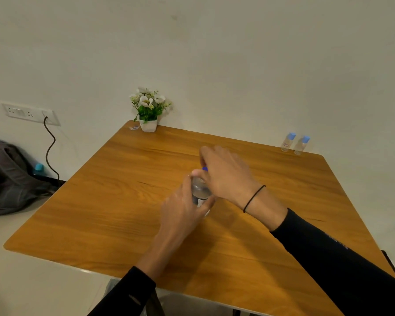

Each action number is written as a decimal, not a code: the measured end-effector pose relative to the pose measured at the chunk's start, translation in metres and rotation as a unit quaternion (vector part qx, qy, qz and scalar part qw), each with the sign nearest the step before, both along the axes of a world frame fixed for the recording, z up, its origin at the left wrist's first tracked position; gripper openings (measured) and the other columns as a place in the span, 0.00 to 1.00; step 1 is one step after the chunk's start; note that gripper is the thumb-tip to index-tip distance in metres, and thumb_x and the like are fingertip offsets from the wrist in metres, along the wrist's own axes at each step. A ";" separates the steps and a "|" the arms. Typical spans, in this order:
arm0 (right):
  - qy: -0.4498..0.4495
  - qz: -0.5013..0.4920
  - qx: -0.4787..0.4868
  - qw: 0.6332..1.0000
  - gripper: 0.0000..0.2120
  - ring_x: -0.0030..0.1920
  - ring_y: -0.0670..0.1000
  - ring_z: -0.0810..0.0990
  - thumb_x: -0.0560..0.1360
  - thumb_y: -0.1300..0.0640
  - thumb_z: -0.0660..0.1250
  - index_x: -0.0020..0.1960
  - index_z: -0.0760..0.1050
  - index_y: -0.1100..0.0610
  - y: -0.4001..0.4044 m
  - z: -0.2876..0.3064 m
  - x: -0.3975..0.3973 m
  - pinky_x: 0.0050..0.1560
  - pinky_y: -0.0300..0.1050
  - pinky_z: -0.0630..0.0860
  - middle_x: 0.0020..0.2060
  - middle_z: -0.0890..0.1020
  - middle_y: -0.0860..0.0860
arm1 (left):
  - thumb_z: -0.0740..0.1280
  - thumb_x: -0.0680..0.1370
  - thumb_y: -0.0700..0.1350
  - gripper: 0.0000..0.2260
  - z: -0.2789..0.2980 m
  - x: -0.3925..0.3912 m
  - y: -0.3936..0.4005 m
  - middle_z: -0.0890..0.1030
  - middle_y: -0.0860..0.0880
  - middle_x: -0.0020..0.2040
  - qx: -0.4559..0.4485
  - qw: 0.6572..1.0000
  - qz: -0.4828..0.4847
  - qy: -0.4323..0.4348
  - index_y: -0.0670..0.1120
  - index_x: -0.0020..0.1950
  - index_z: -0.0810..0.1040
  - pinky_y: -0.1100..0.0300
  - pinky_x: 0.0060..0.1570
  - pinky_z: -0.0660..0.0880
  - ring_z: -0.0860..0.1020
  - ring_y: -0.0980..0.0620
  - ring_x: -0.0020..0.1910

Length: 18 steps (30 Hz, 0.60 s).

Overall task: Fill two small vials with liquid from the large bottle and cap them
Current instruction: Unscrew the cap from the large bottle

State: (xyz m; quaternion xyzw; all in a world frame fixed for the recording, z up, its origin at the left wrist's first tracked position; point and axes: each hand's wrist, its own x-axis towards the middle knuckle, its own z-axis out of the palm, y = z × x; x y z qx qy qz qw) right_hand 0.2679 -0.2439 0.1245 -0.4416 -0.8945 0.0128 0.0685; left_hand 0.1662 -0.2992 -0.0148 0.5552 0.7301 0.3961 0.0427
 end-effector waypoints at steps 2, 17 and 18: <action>0.010 0.031 0.006 0.999 0.08 0.46 0.51 0.75 0.81 0.49 0.69 0.54 0.72 0.50 0.000 -0.001 -0.001 0.43 0.45 0.76 0.51 0.76 0.49 | 0.62 0.75 0.76 0.32 0.000 0.000 0.000 0.83 0.57 0.47 0.007 1.000 -0.003 0.012 0.56 0.70 0.66 0.57 0.32 0.79 0.80 0.56 0.37; 0.015 0.094 -0.070 0.993 0.12 0.56 0.51 0.73 0.80 0.57 0.71 0.60 0.73 0.49 0.009 0.001 0.007 0.50 0.50 0.77 0.56 0.74 0.47 | 0.64 0.75 0.73 0.31 0.000 -0.001 0.001 0.80 0.60 0.48 -0.002 1.000 -0.009 -0.003 0.57 0.70 0.66 0.60 0.35 0.77 0.79 0.58 0.40; 0.025 0.101 -0.081 0.991 0.17 0.59 0.50 0.71 0.79 0.51 0.72 0.65 0.71 0.48 0.008 0.002 0.007 0.52 0.50 0.77 0.59 0.74 0.46 | 0.65 0.75 0.72 0.31 -0.001 -0.001 0.001 0.81 0.59 0.48 -0.003 1.000 -0.009 -0.006 0.57 0.71 0.66 0.58 0.35 0.78 0.80 0.57 0.41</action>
